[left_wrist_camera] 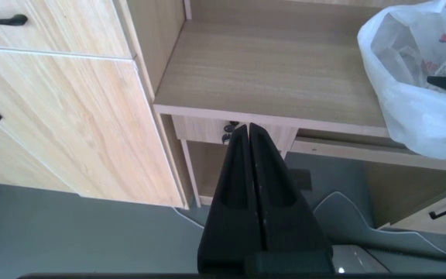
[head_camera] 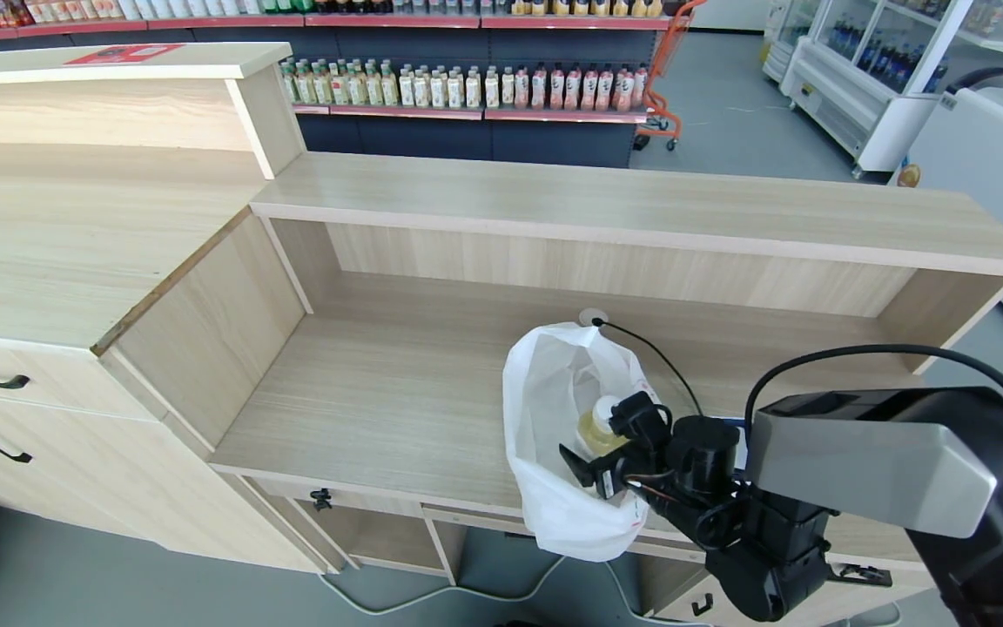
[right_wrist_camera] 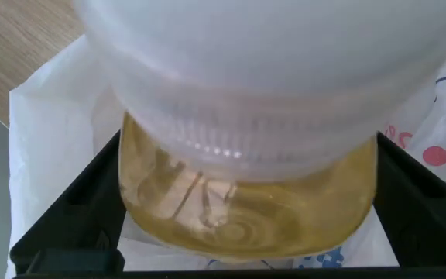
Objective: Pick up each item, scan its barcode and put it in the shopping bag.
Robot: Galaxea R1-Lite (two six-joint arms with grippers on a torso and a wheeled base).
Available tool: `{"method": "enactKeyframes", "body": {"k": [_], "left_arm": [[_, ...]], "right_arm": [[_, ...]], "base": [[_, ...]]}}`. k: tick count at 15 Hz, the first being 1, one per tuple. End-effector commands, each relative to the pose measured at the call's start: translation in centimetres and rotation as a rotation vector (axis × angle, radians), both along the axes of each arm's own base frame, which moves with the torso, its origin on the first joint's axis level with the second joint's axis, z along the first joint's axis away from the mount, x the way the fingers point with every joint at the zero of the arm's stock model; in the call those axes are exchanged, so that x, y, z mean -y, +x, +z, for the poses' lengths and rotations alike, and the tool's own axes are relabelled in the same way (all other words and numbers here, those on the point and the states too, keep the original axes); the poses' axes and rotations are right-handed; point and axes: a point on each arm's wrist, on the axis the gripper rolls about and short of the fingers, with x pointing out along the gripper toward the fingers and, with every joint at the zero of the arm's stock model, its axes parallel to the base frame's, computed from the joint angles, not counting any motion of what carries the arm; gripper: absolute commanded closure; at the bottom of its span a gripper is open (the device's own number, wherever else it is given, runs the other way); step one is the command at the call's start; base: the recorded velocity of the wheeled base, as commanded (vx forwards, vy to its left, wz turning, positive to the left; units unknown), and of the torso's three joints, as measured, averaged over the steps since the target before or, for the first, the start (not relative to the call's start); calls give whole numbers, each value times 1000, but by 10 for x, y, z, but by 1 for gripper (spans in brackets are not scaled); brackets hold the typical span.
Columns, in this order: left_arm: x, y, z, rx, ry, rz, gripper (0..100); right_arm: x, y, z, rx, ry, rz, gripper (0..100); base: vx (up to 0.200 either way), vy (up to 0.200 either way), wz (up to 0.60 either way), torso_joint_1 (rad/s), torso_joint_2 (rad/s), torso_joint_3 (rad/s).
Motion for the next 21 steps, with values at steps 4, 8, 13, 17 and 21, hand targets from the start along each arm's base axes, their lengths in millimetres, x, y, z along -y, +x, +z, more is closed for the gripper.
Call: {"method": "enactKeyframes", "body": {"k": [4, 8, 13, 17, 21], "left_arm": [[0, 0, 0, 0, 0, 0, 100], [0, 0, 0, -2, 0, 0, 100], [0, 0, 0, -2, 1, 0, 100], [0, 0, 0, -2, 0, 0, 100], [0, 0, 0, -2, 0, -1, 100]], "right_arm": [[10, -6, 78, 38, 96, -23, 0], [45, -50, 154, 15, 167, -76, 0], [139, -115, 170, -111, 96, -381, 0], [158, -146, 174, -94, 91, -489, 0], [163, -162, 176, -129, 74, -524, 0]], "base": [[0, 0, 0, 0, 0, 0], [0, 0, 0, 0, 0, 0], [0, 0, 0, 0, 0, 0], [0, 0, 0, 0, 0, 0], [0, -50, 0, 2, 1, 1]]}}
